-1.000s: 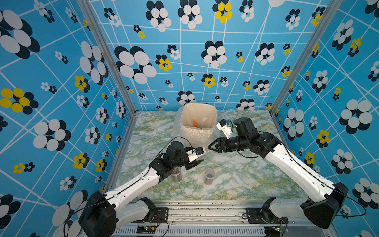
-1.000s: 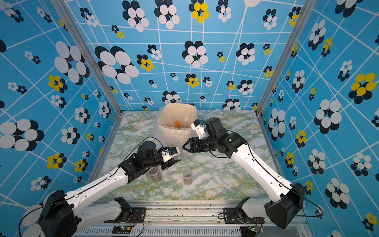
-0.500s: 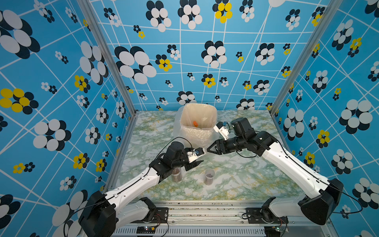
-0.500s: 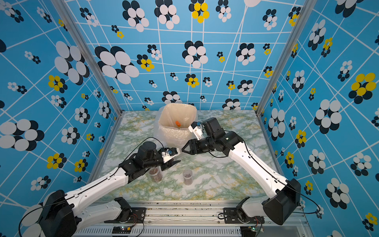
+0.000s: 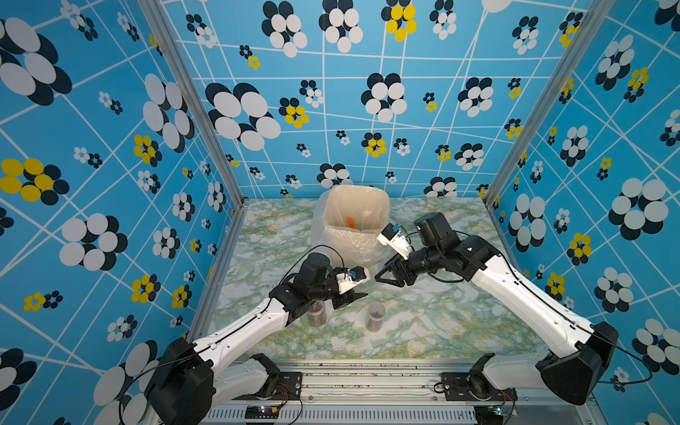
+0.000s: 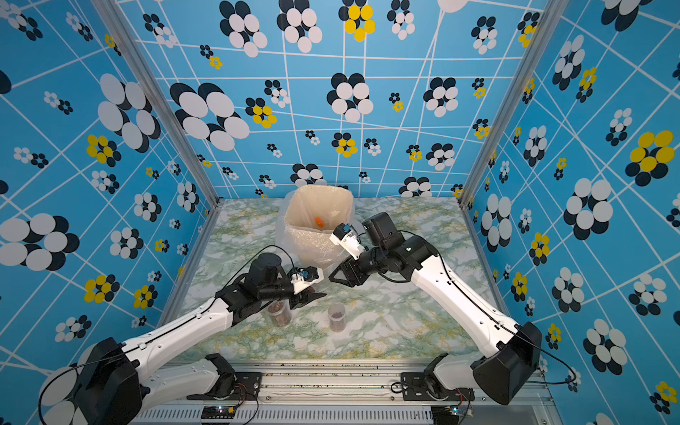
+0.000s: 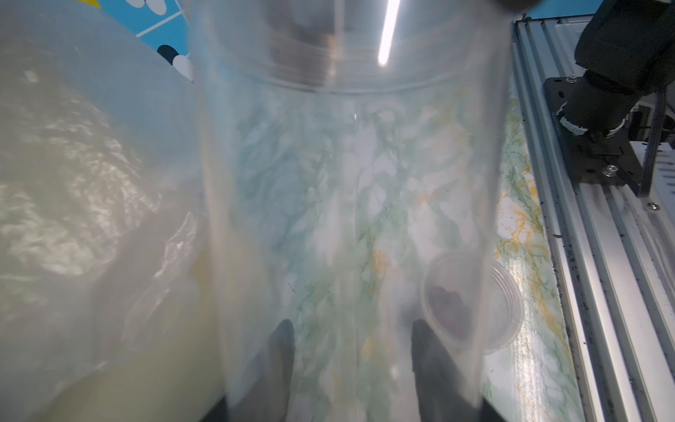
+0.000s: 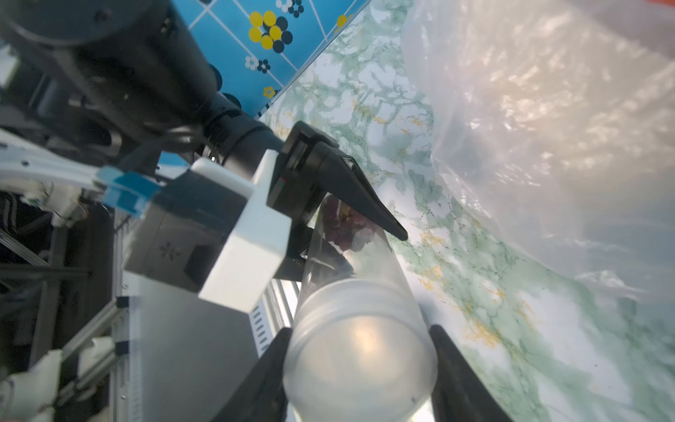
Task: Empty the moldy dried flower tea in the jars
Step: Unscrew the lid from the jar.
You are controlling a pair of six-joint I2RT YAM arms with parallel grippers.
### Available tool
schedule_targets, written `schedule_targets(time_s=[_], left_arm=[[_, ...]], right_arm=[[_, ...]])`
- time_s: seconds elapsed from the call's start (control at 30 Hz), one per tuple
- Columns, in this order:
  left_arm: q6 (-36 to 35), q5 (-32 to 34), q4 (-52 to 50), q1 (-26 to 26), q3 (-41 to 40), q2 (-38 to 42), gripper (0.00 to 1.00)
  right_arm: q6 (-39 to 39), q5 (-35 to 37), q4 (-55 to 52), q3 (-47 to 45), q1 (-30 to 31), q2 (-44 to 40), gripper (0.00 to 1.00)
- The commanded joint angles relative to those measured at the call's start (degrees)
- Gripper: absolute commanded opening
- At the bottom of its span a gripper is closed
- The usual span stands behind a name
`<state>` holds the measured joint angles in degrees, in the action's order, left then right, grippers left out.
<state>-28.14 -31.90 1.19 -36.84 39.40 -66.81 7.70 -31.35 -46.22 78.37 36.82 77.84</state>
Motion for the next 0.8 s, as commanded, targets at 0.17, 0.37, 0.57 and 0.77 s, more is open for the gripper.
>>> schedule_targets(time_s=[0.17, 0.37, 0.57, 0.77], left_arm=[[0.3, -13.1, 0.5, 0.2, 2.0, -1.1, 0.16], [0.3, -12.4, 0.8, 0.3, 2.1, -1.8, 0.17], [0.2, -6.3, 1.4, 0.3, 1.5, -1.4, 0.18], [-0.5, 0.3, 1.1, 0.3, 1.3, -0.9, 0.18]], right_arm=[[28.2, 9.2, -1.8, -0.6, -0.4, -0.8, 0.04], [26.9, 9.1, 2.7, -3.6, -0.4, -3.6, 0.34], [3.2, 6.1, 12.1, -6.2, -0.4, -9.7, 0.77], [-20.3, 6.3, 15.1, -7.8, -0.5, -12.9, 0.99]])
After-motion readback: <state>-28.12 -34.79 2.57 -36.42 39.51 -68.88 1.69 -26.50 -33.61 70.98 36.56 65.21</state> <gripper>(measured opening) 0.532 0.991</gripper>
